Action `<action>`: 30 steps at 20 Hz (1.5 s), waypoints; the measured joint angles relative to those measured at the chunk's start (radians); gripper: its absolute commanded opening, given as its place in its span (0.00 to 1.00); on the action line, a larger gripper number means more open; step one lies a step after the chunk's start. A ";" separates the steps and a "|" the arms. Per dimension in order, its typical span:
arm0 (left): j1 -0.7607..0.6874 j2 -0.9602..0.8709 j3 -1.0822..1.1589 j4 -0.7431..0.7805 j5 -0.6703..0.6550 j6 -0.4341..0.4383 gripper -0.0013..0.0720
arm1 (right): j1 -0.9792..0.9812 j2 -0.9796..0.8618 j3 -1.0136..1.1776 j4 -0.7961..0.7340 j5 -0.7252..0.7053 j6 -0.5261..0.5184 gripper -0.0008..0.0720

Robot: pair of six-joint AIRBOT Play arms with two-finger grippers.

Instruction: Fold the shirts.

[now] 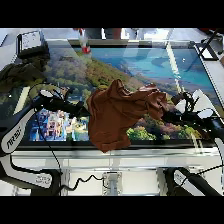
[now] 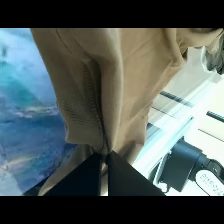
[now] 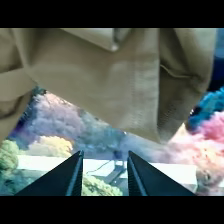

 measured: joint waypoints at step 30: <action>0.000 0.000 0.000 -0.010 -0.042 0.043 0.04 | 0.000 -0.256 0.259 -0.142 0.084 0.048 0.48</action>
